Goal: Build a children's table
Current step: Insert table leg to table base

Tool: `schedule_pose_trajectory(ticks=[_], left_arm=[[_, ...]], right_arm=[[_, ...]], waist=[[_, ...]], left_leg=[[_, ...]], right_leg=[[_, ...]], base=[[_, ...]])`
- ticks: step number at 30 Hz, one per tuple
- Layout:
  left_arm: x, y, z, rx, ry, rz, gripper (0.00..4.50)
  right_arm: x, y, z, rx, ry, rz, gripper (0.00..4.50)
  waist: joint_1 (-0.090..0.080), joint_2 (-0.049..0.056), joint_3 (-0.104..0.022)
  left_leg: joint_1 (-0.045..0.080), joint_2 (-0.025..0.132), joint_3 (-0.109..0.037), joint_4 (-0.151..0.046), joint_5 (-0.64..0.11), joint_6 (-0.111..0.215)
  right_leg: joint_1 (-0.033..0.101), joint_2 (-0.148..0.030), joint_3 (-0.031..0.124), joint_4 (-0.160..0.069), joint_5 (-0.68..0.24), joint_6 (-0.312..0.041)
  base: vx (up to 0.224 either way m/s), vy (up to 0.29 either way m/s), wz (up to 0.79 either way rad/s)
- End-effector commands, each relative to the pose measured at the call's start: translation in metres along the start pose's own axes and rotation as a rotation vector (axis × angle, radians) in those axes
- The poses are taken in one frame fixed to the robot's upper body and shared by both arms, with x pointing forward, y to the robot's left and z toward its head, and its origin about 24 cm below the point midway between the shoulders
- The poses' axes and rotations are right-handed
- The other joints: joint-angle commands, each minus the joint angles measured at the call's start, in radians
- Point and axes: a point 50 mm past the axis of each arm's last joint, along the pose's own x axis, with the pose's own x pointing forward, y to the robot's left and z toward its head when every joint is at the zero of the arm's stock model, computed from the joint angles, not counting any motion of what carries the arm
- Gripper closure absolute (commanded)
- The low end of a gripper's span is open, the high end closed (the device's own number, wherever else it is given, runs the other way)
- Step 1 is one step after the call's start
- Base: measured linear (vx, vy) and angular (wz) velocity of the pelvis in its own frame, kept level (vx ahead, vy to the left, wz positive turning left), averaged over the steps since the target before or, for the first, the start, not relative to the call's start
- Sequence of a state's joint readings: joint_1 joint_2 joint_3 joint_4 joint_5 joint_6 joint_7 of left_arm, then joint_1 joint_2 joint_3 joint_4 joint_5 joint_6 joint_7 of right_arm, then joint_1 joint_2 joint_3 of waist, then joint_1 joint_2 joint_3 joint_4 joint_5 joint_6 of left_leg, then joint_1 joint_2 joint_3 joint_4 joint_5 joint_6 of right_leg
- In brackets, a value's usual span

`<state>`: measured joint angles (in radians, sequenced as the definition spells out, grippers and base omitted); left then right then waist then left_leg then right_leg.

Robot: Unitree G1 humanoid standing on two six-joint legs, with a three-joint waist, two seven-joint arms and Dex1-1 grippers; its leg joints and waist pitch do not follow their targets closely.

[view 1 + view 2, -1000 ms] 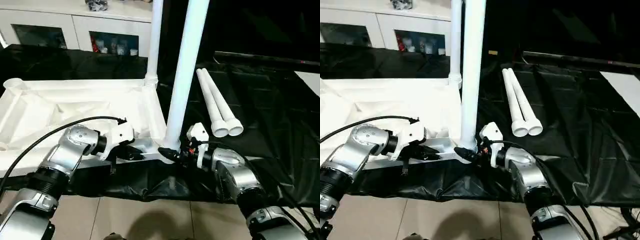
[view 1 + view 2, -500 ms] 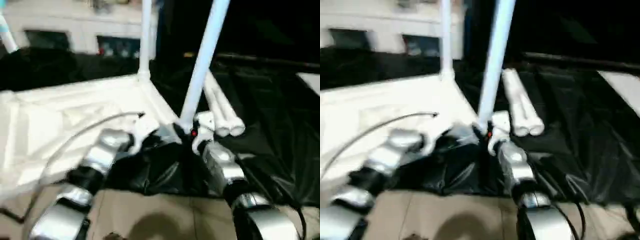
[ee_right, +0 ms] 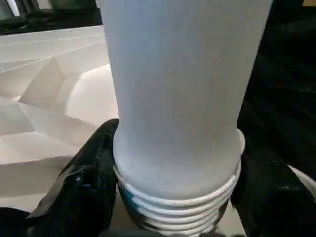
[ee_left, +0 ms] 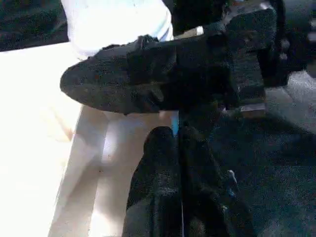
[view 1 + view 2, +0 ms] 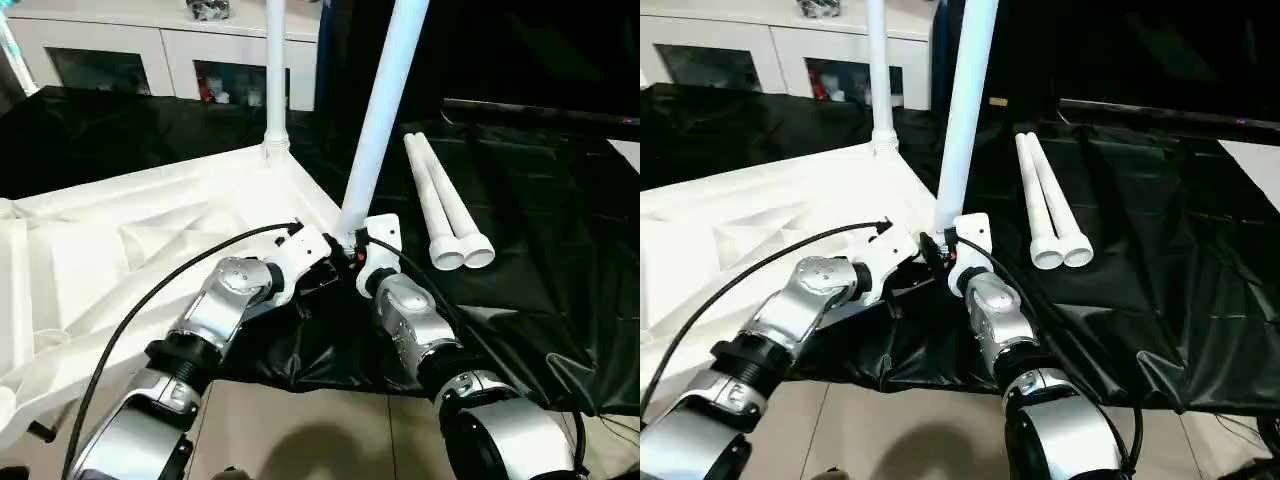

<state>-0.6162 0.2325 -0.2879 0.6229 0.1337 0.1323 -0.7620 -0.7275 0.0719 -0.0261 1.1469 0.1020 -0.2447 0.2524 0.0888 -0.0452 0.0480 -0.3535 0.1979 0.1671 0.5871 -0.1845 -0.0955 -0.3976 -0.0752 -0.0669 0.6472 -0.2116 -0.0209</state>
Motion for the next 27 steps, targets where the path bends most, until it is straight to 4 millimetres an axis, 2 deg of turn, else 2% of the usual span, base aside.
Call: schedule_pose_trajectory(ticks=[1,3,5,7,9,11,13,14,16,17,19,20,21,23,27], left_arm=[[-0.004,-0.002,0.003,0.033,-0.059,-0.03,4.5],[-0.008,0.001,0.001,0.042,-0.064,-0.026,4.5],[-0.018,0.007,0.003,0.04,-0.095,-0.032,4.06],[-0.029,0.013,0.009,0.029,-0.145,-0.051,3.95],[-0.047,0.02,0.025,0.015,-0.262,-0.082,3.73],[-0.06,0.025,0.038,-0.01,-0.35,-0.103,3.59],[-0.069,0.029,0.047,-0.027,-0.404,-0.128,3.52],[-0.076,0.032,0.058,-0.066,-0.467,-0.16,3.28],[-0.078,0.034,0.064,-0.079,-0.506,-0.168,3.13],[-0.078,0.034,0.067,-0.101,-0.528,-0.186,3.13],[-0.075,0.034,0.07,-0.123,-0.546,-0.209,3.07],[-0.072,0.032,0.073,-0.163,-0.562,-0.254,2.94],[-0.071,0.032,0.073,-0.166,-0.562,-0.258,2.8],[-0.066,0.03,0.077,-0.203,-0.569,-0.309,2.69],[-0.064,0.032,0.081,-0.245,-0.574,-0.331,2.27]], right_arm=[[-0.008,-0.009,-0.019,-0.004,0.091,-0.017,1.75],[-0.007,-0.011,-0.014,-0.011,0.074,-0.004,1.75],[-0.006,-0.014,-0.005,-0.022,0.042,0.04,1.75],[-0.005,-0.016,0.004,-0.048,0.019,0.089,1.75],[-0.004,-0.018,0.014,-0.073,0.006,0.182,1.75],[-0.005,-0.019,0.021,-0.081,0.003,0.252,1.75],[-0.006,-0.02,0.026,-0.098,0.002,0.308,1.75],[-0.008,-0.019,0.03,-0.1,-0.001,0.391,1.75],[-0.01,-0.018,0.033,-0.1,-0.001,0.444,1.75],[-0.012,-0.017,0.035,-0.091,0.0,0.499,1.75],[-0.015,-0.014,0.037,-0.073,0.001,0.576,1.75],[-0.02,-0.01,0.04,-0.05,0.001,0.677,1.75],[-0.02,-0.009,0.041,-0.049,0.001,0.684,1.75],[-0.027,-0.006,0.044,-0.039,0.013,0.794,1.75],[-0.035,-0.004,0.046,-0.038,0.031,0.875,1.75]], waist=[[-0.005,0.009,-0.057],[-0.008,0.007,-0.056],[-0.009,0.008,-0.058],[-0.009,0.009,-0.061],[-0.011,0.014,-0.065],[-0.013,0.013,-0.064],[-0.016,0.009,-0.064],[-0.017,0.005,-0.063],[-0.015,0.007,-0.063],[-0.015,0.002,-0.06],[-0.012,0.003,-0.059],[-0.009,0.005,-0.059],[-0.007,0.002,-0.059],[-0.002,0.006,-0.06],[0.003,0.007,-0.06]], left_leg=[[0.0,0.032,-0.008,-0.076,-0.251,0.007],[-0.002,0.033,-0.005,-0.076,-0.233,0.012],[-0.003,0.033,-0.003,-0.073,-0.214,0.017],[-0.006,0.032,-0.002,-0.07,-0.188,0.025],[-0.005,0.038,0.001,-0.065,-0.142,0.035],[-0.007,0.036,0.005,-0.062,-0.117,0.047],[-0.009,0.036,0.007,-0.06,-0.112,0.056],[-0.007,0.034,0.01,-0.058,-0.112,0.066],[-0.006,0.035,0.01,-0.058,-0.104,0.072],[-0.006,0.036,0.011,-0.058,-0.102,0.074],[-0.006,0.034,0.013,-0.058,-0.103,0.078],[-0.007,0.038,0.013,-0.057,-0.099,0.08],[-0.006,0.036,0.015,-0.056,-0.099,0.085],[-0.007,0.037,0.013,-0.055,-0.095,0.081],[-0.007,0.037,0.011,-0.056,-0.11,0.059]], right_leg=[[0.042,-0.071,0.053,-0.101,-0.258,-0.153],[0.043,-0.07,0.054,-0.098,-0.227,-0.159],[0.044,-0.069,0.055,-0.094,-0.19,-0.169],[0.048,-0.071,0.055,-0.087,-0.145,-0.189],[0.048,-0.068,0.053,-0.074,-0.044,-0.228],[0.048,-0.061,0.052,-0.066,0.025,-0.251],[0.052,-0.061,0.051,-0.063,0.043,-0.262],[0.052,-0.059,0.052,-0.063,0.041,-0.268],[0.051,-0.06,0.053,-0.064,0.046,-0.27],[0.053,-0.059,0.052,-0.065,0.038,-0.265],[0.055,-0.055,0.052,-0.067,0.031,-0.262],[0.054,-0.056,0.052,-0.066,0.034,-0.262],[0.056,-0.053,0.051,-0.067,0.037,-0.258],[0.056,-0.055,0.051,-0.068,0.036,-0.259],[0.056,-0.059,0.05,-0.072,-0.007,-0.251]], base=[[0.0,0.0,0.0],[0.0,0.0,0.0],[0.0,0.0,0.0],[0.0,0.0,0.0],[0.0,0.0,0.0],[0.0,0.0,0.0],[0.0,0.0,0.0],[0.0,0.0,0.0],[0.0,0.0,0.0],[0.0,0.0,0.0],[0.0,0.0,0.0],[0.0,0.0,0.0],[0.0,0.0,0.0],[0.0,0.0,0.0],[0.0,0.0,0.0]])
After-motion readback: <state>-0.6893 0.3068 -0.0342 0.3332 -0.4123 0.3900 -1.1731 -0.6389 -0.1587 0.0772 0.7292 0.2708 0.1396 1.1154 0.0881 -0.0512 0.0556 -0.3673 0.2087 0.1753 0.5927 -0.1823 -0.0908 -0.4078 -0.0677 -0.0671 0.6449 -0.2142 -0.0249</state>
